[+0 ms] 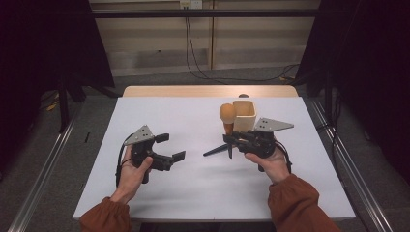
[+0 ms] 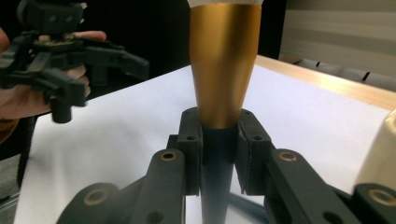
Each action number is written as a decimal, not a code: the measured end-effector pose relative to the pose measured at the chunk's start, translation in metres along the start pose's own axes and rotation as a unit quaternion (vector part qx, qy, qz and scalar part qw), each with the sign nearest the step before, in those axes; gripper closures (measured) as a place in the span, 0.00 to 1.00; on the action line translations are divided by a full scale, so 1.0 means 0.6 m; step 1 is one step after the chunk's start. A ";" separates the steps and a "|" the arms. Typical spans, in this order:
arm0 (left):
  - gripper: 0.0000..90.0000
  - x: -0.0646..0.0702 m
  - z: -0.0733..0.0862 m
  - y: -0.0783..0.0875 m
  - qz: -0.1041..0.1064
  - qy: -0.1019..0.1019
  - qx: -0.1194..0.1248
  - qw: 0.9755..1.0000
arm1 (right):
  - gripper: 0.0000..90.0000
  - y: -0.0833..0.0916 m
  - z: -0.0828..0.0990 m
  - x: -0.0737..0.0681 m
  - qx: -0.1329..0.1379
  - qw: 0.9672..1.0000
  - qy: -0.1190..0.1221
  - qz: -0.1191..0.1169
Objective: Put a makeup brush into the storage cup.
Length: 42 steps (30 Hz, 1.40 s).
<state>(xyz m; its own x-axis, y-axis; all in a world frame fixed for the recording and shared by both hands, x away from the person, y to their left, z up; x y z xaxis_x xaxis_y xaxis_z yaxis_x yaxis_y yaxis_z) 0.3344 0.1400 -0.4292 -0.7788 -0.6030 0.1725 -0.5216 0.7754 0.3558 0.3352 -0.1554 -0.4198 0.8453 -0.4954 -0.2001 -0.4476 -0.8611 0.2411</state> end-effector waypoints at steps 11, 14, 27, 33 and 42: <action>0.03 -0.011 0.032 0.035 -0.061 0.010 0.021 0.998 | 0.84 0.014 -0.044 0.033 0.017 0.999 -0.002 0.035; 0.03 -0.018 0.039 0.047 -0.080 0.015 0.031 0.996 | 0.83 0.019 -0.051 0.043 0.023 0.999 -0.005 0.044; 0.02 -0.030 0.072 0.094 -0.116 0.003 0.045 0.992 | 0.83 0.030 -0.079 0.080 0.036 0.997 -0.012 0.072; 0.03 -0.031 0.092 0.104 -0.120 0.011 0.039 0.992 | 0.83 0.034 -0.088 0.103 0.043 0.995 -0.014 0.088; 0.03 -0.028 0.106 0.116 -0.125 0.003 0.038 0.991 | 0.83 0.034 -0.112 0.119 0.049 0.994 -0.007 0.102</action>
Point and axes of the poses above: each handheld gripper's, and its own axes: y roughly backward along the jaws, z roughly out of its underside, x roughly to its right, the point moved 4 cm from there along -y, roughly forward along the jaws, and after that the axes turned 7 degrees about -z, right-handed, at the moved point
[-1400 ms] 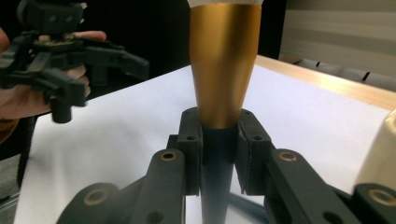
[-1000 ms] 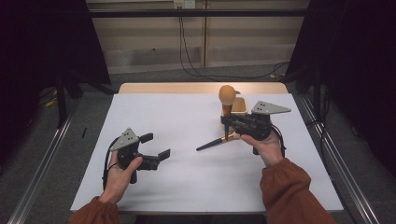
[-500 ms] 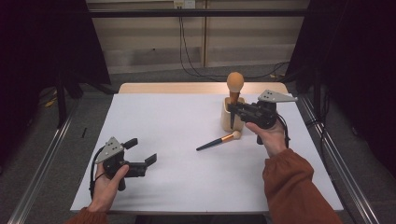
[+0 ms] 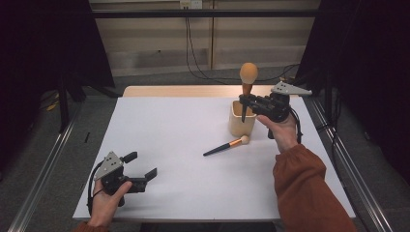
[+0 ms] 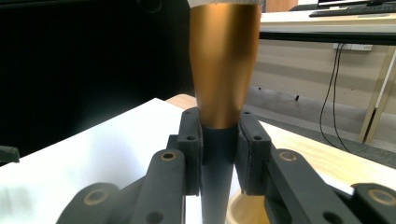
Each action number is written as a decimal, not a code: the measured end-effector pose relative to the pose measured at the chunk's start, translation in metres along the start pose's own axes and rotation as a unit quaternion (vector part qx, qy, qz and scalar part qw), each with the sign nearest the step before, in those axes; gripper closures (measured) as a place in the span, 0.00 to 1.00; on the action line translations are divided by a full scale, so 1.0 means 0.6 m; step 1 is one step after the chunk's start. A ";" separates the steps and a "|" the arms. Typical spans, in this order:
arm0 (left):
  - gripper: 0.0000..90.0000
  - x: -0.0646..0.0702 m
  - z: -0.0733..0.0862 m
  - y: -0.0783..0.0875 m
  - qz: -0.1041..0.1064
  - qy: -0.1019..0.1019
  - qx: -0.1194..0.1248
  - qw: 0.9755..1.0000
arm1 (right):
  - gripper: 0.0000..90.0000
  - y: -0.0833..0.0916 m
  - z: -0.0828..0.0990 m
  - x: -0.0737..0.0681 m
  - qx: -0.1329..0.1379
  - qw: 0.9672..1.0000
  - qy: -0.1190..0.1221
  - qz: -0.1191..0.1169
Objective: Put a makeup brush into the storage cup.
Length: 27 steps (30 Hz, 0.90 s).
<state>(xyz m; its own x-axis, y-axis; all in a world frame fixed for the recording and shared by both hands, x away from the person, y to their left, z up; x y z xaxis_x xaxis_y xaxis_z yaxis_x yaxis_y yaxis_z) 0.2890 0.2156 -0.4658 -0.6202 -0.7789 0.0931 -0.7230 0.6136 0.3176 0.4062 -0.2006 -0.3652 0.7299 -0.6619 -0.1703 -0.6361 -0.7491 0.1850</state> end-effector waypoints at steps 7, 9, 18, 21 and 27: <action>0.03 -0.005 0.007 0.004 -0.003 0.002 0.005 1.000 | 0.83 -0.003 -0.023 0.014 0.005 1.000 0.007 0.016; 0.03 -0.008 0.007 0.005 -0.006 0.005 0.005 1.000 | 0.83 -0.003 -0.027 0.019 0.006 1.000 0.008 0.022; 0.03 -0.014 0.007 0.010 -0.024 0.009 0.011 1.000 | 0.83 -0.023 -0.021 0.041 0.012 0.999 0.016 0.041; 0.03 -0.011 0.008 0.010 -0.021 0.004 0.011 1.000 | 0.83 -0.029 -0.017 0.051 0.015 0.999 0.011 0.045; 0.03 -0.010 0.007 0.010 -0.018 -0.005 0.012 1.000 | 0.83 -0.034 -0.005 0.063 0.013 0.999 0.010 0.052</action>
Point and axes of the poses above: each handheld gripper's, and its own axes: y roughly backward along the jaws, z roughly out of its underside, x roughly to its right, the point moved 4 cm from there along -y, roughly forward along the jaws, and after that the axes turned 7 degrees about -z, right-handed, at the moved point
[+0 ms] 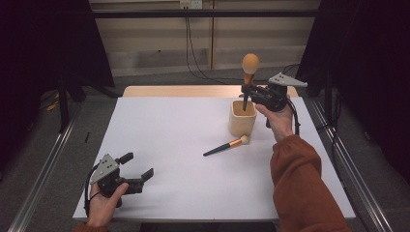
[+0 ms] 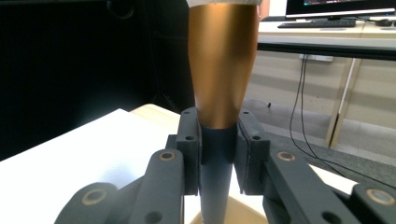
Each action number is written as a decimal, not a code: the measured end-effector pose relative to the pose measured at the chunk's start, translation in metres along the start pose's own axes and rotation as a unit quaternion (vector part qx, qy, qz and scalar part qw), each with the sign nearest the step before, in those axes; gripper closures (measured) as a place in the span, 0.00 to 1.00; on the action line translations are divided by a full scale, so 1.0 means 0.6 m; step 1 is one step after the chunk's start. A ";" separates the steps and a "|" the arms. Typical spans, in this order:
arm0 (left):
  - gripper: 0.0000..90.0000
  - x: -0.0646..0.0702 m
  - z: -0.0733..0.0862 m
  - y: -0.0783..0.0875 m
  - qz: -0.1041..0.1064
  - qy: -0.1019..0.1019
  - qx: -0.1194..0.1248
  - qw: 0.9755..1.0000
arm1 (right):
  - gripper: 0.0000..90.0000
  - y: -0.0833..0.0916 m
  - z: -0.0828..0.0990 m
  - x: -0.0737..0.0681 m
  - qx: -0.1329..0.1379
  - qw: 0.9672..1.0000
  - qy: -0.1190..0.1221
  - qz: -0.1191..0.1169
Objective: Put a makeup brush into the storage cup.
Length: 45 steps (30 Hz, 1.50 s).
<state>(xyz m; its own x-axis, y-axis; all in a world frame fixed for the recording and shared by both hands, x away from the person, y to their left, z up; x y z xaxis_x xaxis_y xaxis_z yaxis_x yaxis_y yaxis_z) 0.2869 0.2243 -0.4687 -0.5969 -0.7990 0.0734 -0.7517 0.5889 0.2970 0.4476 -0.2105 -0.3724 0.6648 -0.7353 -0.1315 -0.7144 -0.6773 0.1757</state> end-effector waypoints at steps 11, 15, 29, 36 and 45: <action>0.04 0.004 0.001 -0.004 0.007 -0.011 -0.007 1.000 | 0.83 -0.003 0.033 0.018 -0.008 1.000 0.000 0.007; 0.04 0.003 0.000 -0.002 0.005 -0.008 -0.005 1.000 | 0.83 -0.004 0.050 0.016 -0.011 1.000 -0.003 0.005; 0.04 0.000 -0.001 0.001 0.007 -0.012 -0.013 1.000 | 0.83 0.002 0.096 0.023 -0.026 1.000 -0.014 0.001; 0.05 0.000 0.000 0.001 0.005 -0.015 -0.014 1.000 | 0.83 0.000 0.109 0.025 -0.039 0.999 -0.019 -0.003; 0.05 -0.002 0.001 0.000 -0.001 -0.021 -0.016 1.000 | 0.73 -0.004 0.119 0.028 -0.067 0.998 -0.022 0.003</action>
Point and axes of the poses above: each handheld gripper's, and its own axes: y roughly backward along the jaws, z roughly out of its underside, x roughly to its right, the point moved 4 cm from there along -y, roughly forward along the jaws, and after that the axes turned 7 degrees about -z, right-handed, at the moved point
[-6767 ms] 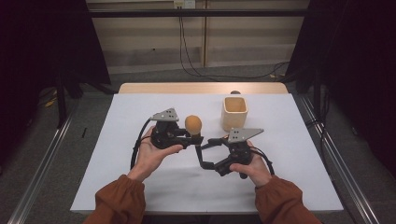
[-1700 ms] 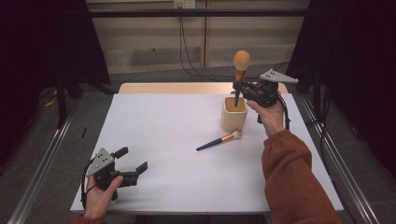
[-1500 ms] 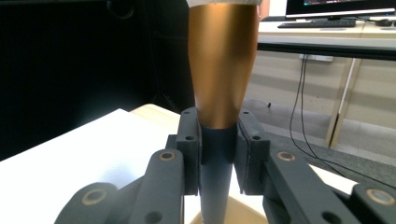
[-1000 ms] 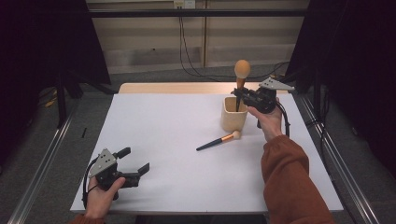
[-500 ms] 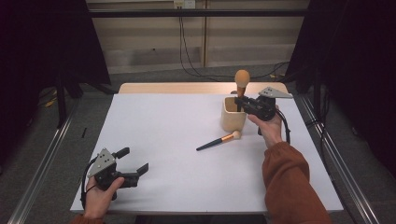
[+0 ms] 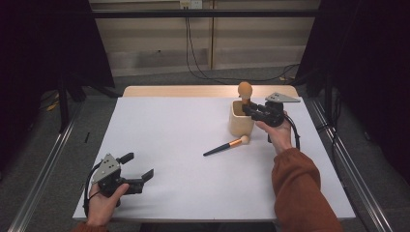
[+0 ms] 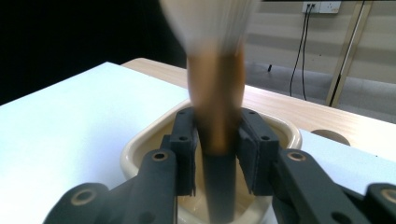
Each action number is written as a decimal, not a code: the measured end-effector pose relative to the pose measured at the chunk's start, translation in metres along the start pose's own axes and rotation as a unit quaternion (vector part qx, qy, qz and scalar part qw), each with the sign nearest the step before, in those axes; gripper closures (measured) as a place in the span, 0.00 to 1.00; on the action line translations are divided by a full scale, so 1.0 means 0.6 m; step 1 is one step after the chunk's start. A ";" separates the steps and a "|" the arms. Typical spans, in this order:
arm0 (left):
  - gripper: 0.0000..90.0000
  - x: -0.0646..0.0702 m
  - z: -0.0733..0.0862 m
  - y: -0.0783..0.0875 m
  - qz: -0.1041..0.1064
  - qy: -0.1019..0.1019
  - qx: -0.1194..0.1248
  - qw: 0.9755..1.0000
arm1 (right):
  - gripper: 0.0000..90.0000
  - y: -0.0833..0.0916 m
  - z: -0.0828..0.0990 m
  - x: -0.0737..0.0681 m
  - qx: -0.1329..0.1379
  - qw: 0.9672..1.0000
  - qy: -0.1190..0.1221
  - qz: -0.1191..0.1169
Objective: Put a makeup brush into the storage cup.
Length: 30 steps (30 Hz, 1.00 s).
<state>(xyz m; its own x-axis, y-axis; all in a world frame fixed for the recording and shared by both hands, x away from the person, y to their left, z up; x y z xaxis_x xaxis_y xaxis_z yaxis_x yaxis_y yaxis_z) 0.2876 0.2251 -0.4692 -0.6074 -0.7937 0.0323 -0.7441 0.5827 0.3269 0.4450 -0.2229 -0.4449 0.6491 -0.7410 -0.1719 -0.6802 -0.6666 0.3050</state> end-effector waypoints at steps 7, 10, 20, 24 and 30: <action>0.05 -0.001 0.000 0.000 0.000 -0.001 0.001 1.000 | 0.56 0.005 -0.001 -0.002 0.013 1.000 -0.003 0.003; 0.05 -0.001 0.000 0.000 0.000 0.000 0.000 1.000 | 0.49 0.010 -0.003 -0.002 0.021 1.000 -0.003 0.003; 0.05 -0.002 -0.001 0.004 0.002 0.009 0.005 1.000 | 0.14 0.029 -0.007 -0.012 0.038 0.999 -0.004 0.006; 0.05 -0.003 -0.002 0.005 0.001 0.009 0.006 1.000 | 0.03 0.038 -0.004 -0.017 0.039 0.999 -0.010 0.005; 0.05 -0.004 -0.002 0.006 -0.002 0.010 0.007 1.000 | 0.01 0.053 0.003 -0.031 0.033 0.999 -0.011 0.002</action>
<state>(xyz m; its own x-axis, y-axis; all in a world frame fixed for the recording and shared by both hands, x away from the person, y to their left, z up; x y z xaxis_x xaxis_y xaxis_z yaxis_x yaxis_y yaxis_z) 0.2867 0.2287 -0.4673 -0.5982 -0.7998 0.0503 -0.7507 0.5813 0.3139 0.4106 -0.2304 -0.4340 0.6389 -0.7451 -0.1914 -0.7042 -0.6666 0.2444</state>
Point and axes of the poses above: each handheld gripper's, and its own axes: y roughly backward along the jaws, z roughly out of its underside, x roughly to its right, the point moved 4 cm from there along -y, roughly forward along the jaws, and after that the axes turned 7 degrees about -z, right-handed, at the moved point
